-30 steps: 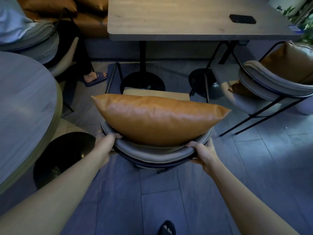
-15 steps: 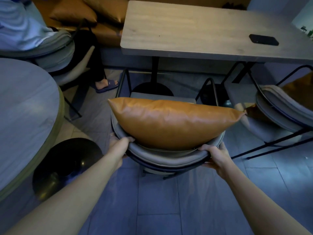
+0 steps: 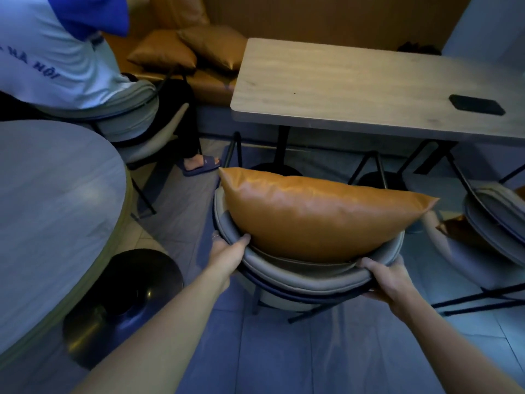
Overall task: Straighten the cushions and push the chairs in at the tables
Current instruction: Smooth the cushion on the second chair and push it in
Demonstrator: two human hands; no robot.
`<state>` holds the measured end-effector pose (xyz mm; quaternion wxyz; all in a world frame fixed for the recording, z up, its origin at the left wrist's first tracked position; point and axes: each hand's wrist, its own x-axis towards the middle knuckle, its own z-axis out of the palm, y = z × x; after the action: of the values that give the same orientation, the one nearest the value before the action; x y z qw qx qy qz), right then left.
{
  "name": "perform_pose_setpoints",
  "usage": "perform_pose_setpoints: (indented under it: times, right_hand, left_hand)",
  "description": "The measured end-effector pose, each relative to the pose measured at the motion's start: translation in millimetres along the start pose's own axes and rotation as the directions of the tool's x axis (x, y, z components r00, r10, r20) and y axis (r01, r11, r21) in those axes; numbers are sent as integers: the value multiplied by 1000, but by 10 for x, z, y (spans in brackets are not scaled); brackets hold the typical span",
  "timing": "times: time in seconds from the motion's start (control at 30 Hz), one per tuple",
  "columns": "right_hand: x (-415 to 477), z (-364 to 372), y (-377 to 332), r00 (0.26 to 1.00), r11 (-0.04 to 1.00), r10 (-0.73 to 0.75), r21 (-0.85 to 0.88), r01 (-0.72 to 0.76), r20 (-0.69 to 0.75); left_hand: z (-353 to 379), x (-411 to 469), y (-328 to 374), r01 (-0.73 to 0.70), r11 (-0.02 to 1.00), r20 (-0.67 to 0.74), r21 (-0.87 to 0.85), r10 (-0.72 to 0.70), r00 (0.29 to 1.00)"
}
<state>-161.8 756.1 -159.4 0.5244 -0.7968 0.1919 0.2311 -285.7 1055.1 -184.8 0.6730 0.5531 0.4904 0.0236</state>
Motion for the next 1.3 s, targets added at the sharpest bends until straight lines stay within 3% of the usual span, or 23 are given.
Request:
perform_pose_setpoints:
  times: [0.07, 0.13, 0.27, 0.3, 0.37, 0.53, 0.7, 0.9, 1.3]
  right_hand:
    - [-34, 46, -1, 992, 986, -108, -134, 99, -65]
    - [-121, 96, -2, 935, 868, -334, -425, 257, -116]
    - [-330, 262, 153, 651, 317, -758, -854, 413, 34]
    - [-420, 323, 211, 609, 229, -784, -858, 460, 117]
    - [-641, 510, 269, 566, 147, -780, -801, 581, 267]
    - [-873, 1077, 228, 559, -14, -612, -715, 699, 559]
    - [-845, 1339, 77, 548, -78, -564, -701, 709, 618]
    - [-819, 1302, -28, 562, 96, -496, -602, 793, 662]
    - [-521, 1211, -212, 511, 21, -514, -585, 811, 689]
  left_hand:
    - [-2, -13, 13, -1, 1000, 9, -1, 1, 1000]
    - [-18, -76, 48, 4, 1000, 20, 6, -4, 1000]
    - [-126, -161, 126, 60, 998, 51, -7, -60, 997]
    - [-169, -146, 130, 88, 996, 69, -22, -86, 994]
    - [-264, -117, 163, 144, 987, 118, -66, -135, 984]
    - [-456, -17, 278, 201, 969, 192, -144, -172, 966]
    - [-532, 126, 368, 214, 972, 298, -94, -178, 938]
    - [-548, 269, 428, 235, 969, 350, -73, -196, 916]
    - [-354, 461, 522, 234, 964, 364, -130, -173, 915]
